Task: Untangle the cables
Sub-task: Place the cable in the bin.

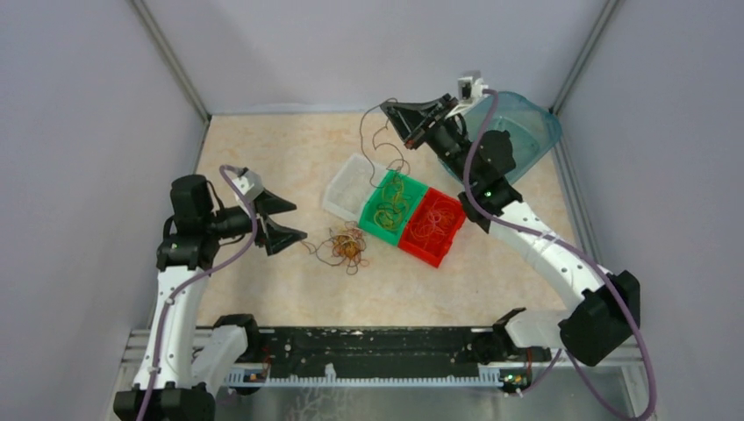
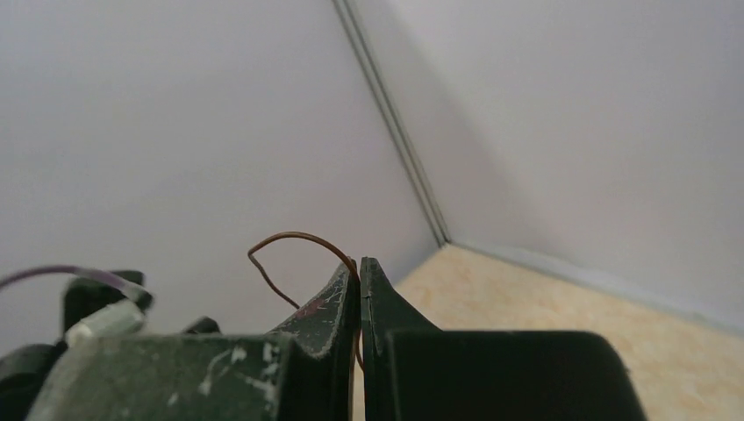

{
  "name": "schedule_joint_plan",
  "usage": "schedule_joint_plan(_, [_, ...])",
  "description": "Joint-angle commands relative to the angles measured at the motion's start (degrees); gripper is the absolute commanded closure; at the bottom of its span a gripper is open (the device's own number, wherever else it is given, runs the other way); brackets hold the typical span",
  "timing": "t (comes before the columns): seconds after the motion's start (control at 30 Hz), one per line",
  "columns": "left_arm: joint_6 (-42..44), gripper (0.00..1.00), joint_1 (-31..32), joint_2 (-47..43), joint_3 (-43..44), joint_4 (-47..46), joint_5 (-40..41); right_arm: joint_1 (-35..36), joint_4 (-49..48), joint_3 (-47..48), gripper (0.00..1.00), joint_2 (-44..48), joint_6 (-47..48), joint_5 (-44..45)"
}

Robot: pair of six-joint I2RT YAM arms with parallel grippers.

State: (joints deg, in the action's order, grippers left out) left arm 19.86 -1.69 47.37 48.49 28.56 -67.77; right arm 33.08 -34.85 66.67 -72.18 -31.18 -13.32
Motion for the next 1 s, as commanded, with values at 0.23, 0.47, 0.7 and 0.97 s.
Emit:
schedule_joint_plan(0.23, [4.46, 0.09, 0.1, 0.55, 3.4, 6.05, 5.56, -5.94, -0.34, -10.85, 1.0, -1.7, 3.44, -0.07])
schedule_joint_plan(0.47, [6.04, 0.08, 0.11, 0.81, 4.26, 7.56, 6.57, -6.27, 1.34, -13.93, 1.0, -2.59, 4.37, 3.5])
schedule_joint_plan(0.7, [7.56, 0.07, 0.11, 0.57, 4.4, 8.9, 8.12, -6.23, 9.12, -15.66, 1.0, -2.94, 10.37, 9.94])
schedule_joint_plan(0.97, [6.42, 0.0, 0.09, 2.47, 5.81, 9.43, 11.09, -4.56, 26.57, -10.9, 0.8, -9.24, 18.76, 13.68])
